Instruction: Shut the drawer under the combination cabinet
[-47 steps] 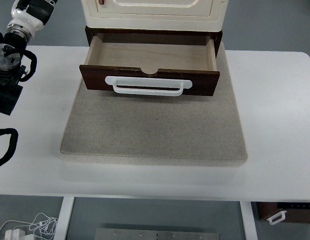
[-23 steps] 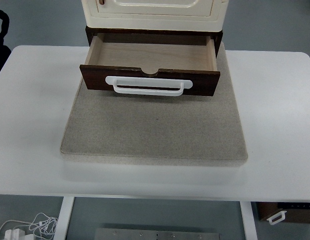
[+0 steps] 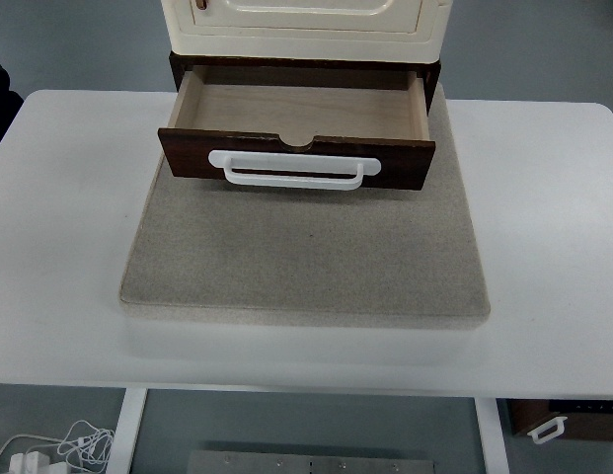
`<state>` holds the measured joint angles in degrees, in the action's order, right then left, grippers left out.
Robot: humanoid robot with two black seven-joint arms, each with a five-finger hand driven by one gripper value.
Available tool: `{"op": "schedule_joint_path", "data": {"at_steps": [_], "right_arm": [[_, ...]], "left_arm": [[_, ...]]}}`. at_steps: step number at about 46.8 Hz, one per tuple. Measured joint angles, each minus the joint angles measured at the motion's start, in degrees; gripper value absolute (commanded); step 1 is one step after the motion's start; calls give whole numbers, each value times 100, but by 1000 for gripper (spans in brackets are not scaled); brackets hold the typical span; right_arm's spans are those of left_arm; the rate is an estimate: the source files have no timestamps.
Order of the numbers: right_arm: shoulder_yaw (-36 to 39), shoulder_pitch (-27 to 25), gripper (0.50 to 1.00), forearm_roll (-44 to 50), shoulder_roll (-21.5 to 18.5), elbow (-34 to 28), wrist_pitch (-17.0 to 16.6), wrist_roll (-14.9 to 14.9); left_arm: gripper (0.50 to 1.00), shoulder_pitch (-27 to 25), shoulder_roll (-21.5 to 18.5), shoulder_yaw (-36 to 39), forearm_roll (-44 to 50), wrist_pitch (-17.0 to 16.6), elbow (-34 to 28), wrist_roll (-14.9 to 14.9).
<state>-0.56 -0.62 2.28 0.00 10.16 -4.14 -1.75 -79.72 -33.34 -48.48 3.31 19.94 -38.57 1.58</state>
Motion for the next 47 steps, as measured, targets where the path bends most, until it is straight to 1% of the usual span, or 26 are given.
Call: {"op": "schedule_joint_path", "data": {"at_steps": [5,18,24,31,42,47], "right_arm": [[1,0,952,0,0,0,0,0],[1,0,952,0,0,2,0,-1],[-1,0,952,0,0,-2,0,-1],[-2,1,952,1,0,-2,0,0],[0,0,952,2,0,-1,4,-1],[0,0,952,3,0,-1,3,-1]], "left_arm": [[996,-122,-33,243,-95,2,-285,0],[996,-193,-229,307,-571,-16,-1293,0],[996,-194,-318,518,-869,-42,-1833,0],[996,-192,-429,901,-911,-189,-2529,0],[996,-195,-465,1419,-956,-413,-3374,0],[996,-271,-461,1629,-1174,-503,-3712,0]]}}
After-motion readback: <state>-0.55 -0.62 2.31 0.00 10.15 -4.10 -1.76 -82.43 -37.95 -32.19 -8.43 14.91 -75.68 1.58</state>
